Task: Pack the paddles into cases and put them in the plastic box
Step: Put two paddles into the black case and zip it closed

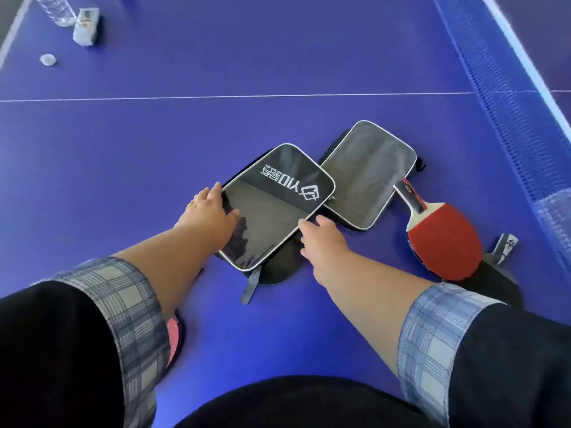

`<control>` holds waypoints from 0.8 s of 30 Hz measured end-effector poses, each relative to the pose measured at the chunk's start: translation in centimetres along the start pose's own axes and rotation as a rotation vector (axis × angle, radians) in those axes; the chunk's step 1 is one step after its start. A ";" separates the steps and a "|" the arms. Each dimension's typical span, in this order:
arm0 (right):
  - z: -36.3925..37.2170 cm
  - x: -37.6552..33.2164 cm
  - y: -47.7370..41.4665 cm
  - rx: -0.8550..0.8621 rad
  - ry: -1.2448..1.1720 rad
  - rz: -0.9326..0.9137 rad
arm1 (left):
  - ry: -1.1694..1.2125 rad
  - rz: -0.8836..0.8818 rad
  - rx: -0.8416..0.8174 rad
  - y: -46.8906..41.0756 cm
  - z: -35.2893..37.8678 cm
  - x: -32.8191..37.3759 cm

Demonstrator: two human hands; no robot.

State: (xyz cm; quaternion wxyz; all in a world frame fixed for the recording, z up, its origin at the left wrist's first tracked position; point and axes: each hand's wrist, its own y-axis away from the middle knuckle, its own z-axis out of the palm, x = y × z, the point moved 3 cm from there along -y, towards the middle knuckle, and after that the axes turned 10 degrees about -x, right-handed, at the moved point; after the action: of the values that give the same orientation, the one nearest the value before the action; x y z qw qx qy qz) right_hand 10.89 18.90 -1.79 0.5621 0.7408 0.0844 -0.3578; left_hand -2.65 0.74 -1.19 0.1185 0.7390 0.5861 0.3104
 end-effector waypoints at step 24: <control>-2.2 2.7 9.4 0.055 0.136 -0.241 | 0.218 0.044 -0.067 13.4 5.3 0.2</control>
State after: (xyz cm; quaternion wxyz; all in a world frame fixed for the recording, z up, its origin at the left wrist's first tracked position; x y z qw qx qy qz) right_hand 18.72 16.79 4.01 0.4878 0.7630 0.2008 -0.3737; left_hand 11.19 -1.90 1.96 0.0717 0.7092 0.5685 0.4108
